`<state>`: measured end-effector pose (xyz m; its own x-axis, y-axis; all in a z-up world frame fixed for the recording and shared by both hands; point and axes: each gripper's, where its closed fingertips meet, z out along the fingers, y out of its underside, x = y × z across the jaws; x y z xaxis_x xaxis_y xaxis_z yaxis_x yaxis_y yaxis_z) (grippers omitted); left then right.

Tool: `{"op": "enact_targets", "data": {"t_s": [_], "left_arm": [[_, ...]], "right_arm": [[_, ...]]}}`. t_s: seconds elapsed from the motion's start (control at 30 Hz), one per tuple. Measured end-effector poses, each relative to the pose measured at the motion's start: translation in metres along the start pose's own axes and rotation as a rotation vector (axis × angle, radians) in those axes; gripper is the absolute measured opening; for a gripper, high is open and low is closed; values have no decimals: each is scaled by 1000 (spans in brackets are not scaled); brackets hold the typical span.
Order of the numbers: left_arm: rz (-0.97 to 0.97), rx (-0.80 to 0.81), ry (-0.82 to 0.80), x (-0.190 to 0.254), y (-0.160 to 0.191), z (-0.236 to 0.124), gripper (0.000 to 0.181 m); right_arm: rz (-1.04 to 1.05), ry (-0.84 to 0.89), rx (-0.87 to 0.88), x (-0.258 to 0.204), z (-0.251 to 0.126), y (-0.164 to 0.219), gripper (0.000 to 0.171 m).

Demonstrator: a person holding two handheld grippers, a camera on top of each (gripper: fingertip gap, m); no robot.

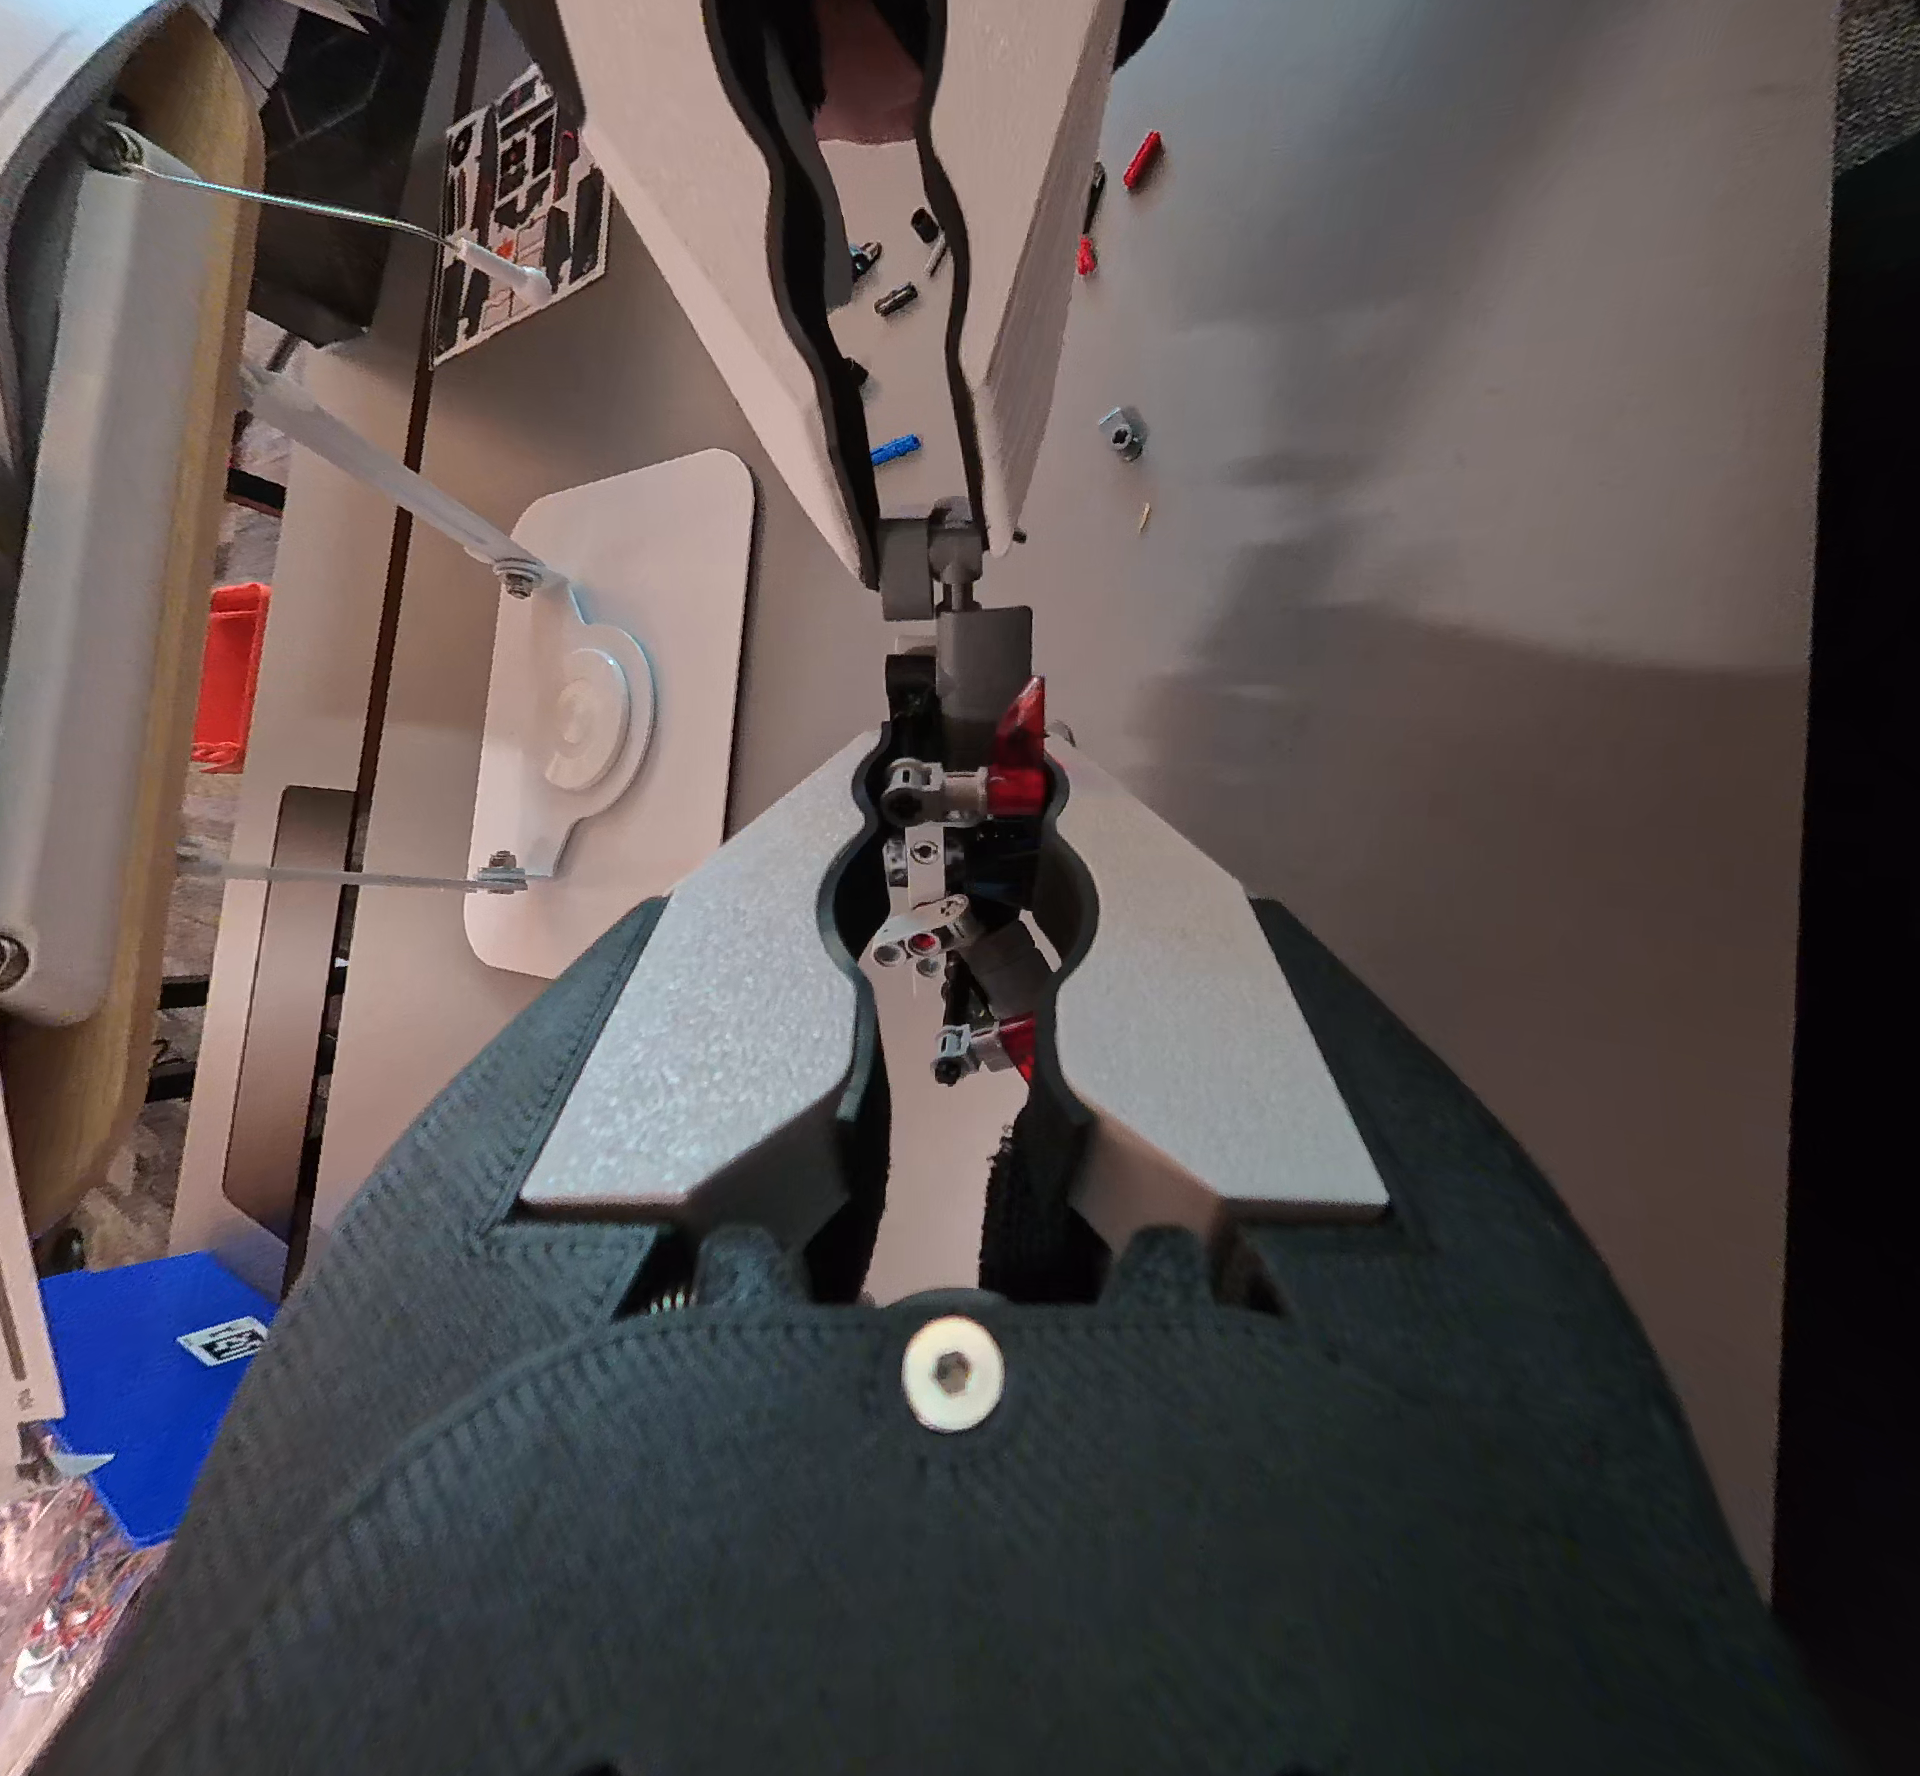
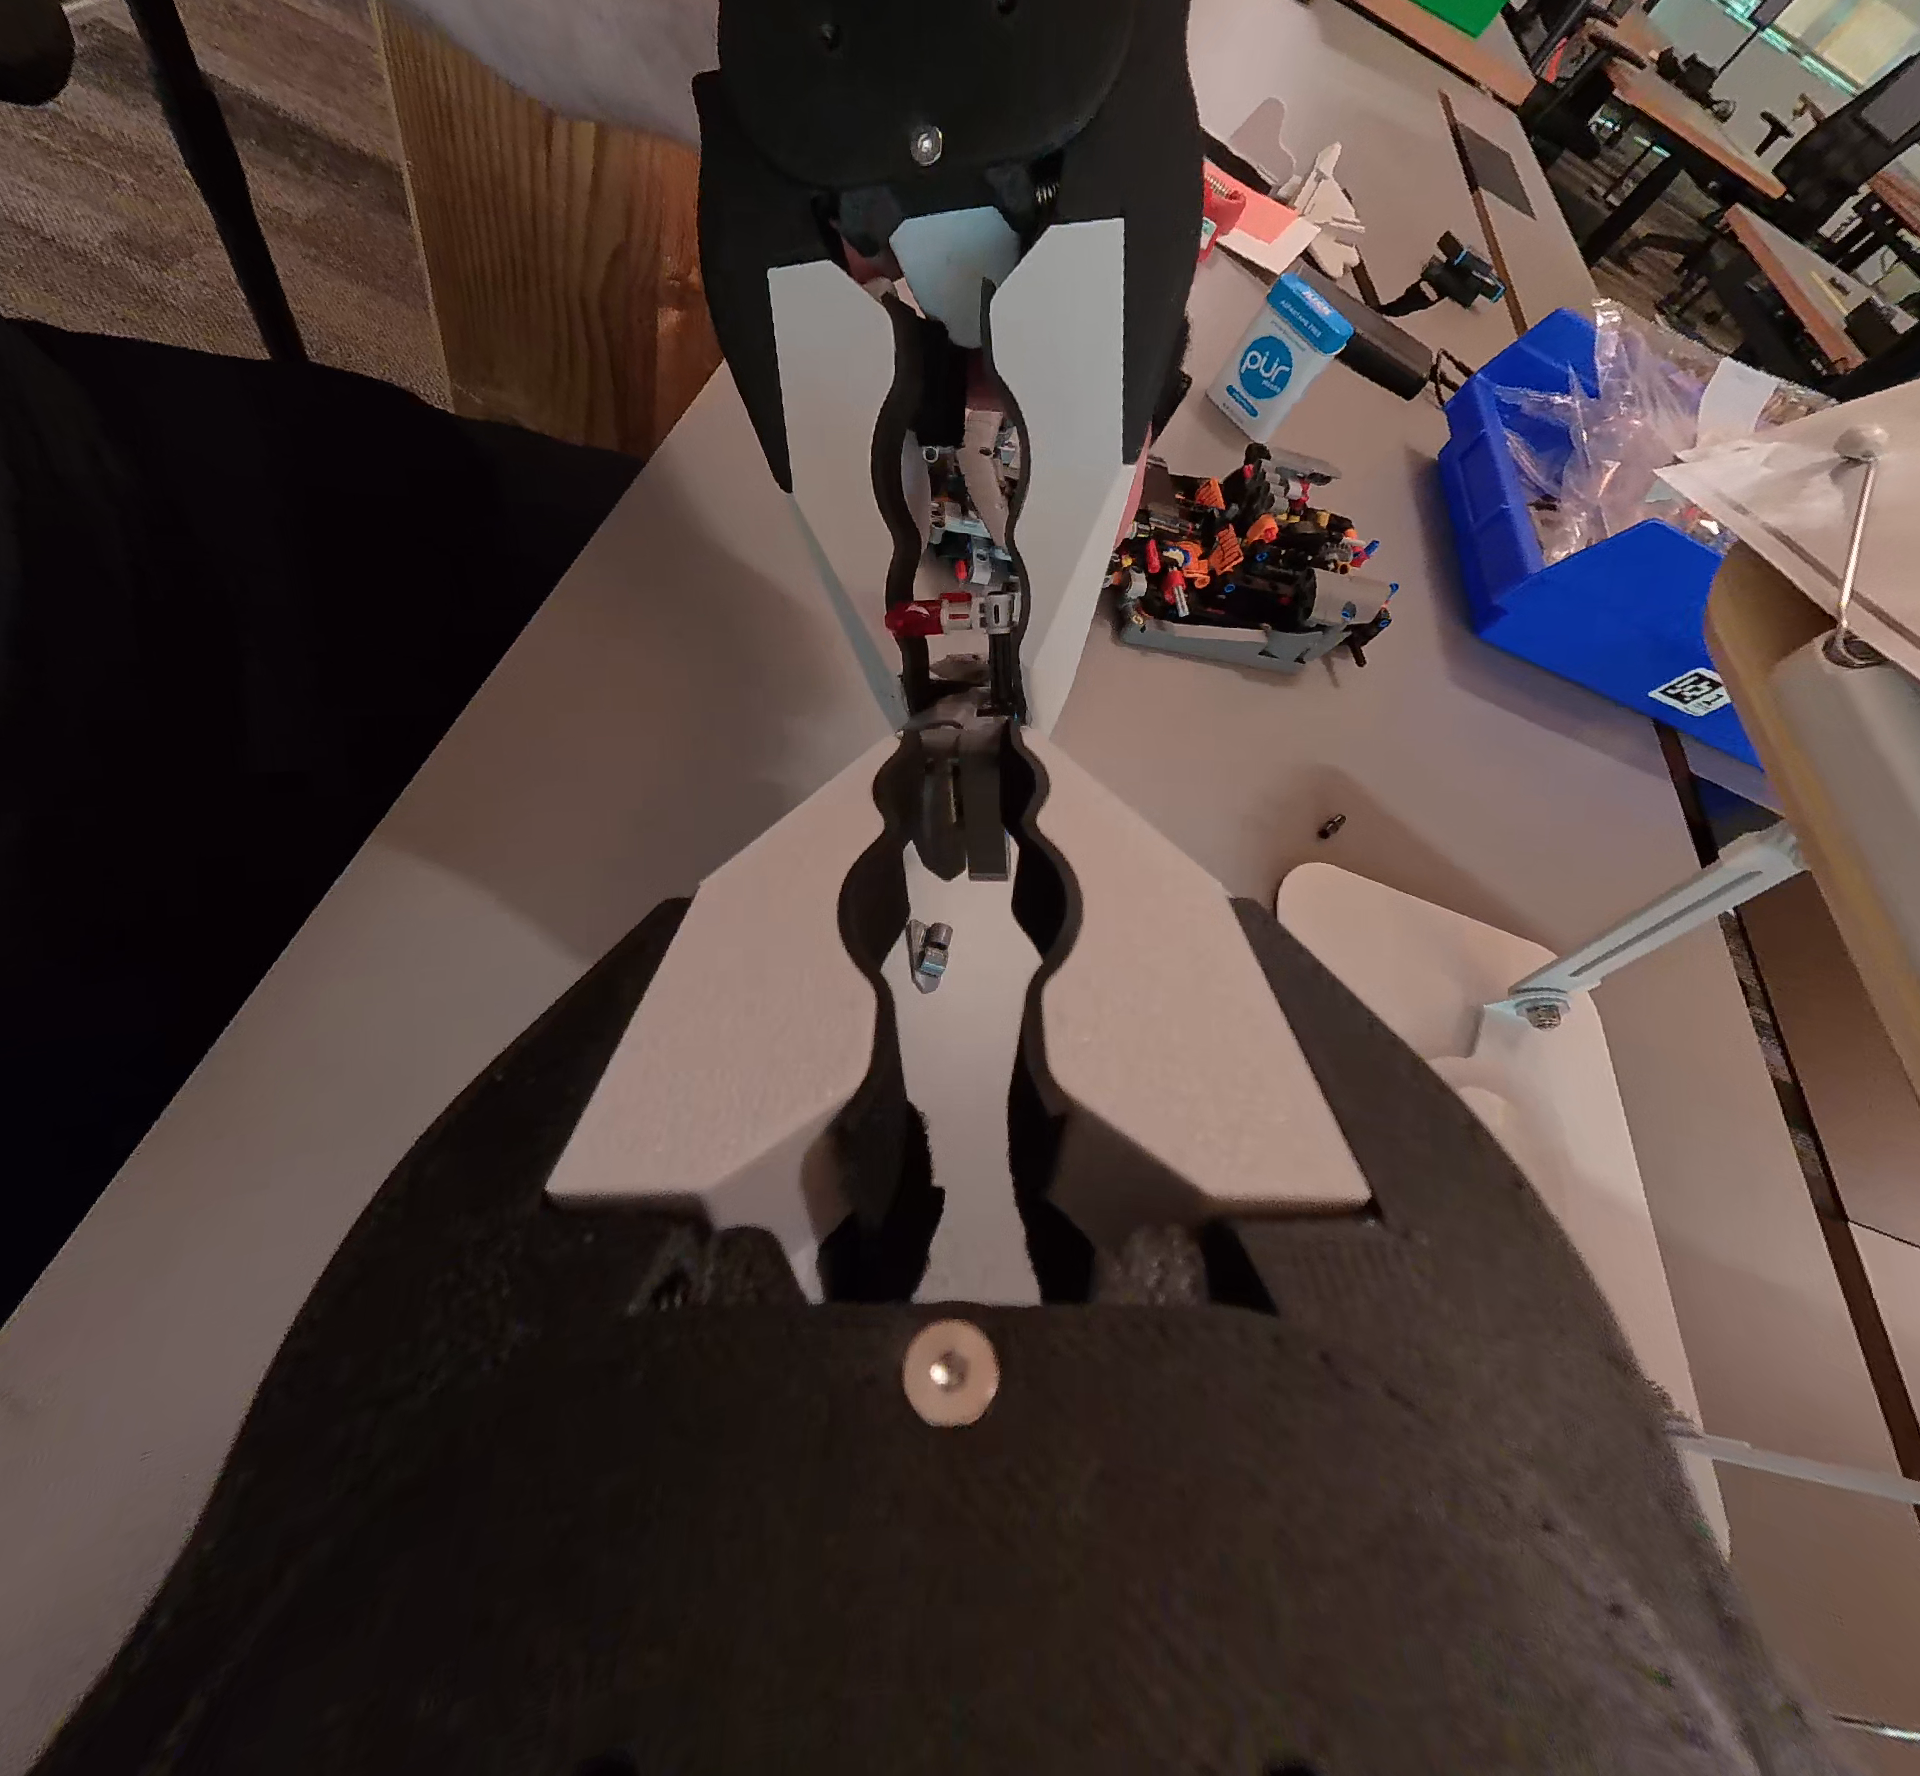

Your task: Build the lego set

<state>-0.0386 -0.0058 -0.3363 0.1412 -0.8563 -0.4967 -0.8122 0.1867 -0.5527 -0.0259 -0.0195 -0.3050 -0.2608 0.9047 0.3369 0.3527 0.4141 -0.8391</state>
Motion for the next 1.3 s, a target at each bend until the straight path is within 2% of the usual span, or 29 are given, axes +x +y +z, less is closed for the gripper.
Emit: {"op": "enact_targets", "data": {"t_s": [0.73, 0.93, 1.17, 1.3], "left_arm": [[7, -57, -14, -3, 5, 9, 20], [-44, -1, -8, -5, 0, 14, 22], [-125, 60, -22, 5, -6, 21, 48], [-160, 95, -75, 2, -10, 23, 48]], "right_arm": [[-12, 16, -29, 4, 5, 9, 12], [68, 13, 14, 9, -2, 8, 12], [168, -15, 75, 9, -8, 8, 12], [170, -18, 88, 8, -10, 7, 12]]}}
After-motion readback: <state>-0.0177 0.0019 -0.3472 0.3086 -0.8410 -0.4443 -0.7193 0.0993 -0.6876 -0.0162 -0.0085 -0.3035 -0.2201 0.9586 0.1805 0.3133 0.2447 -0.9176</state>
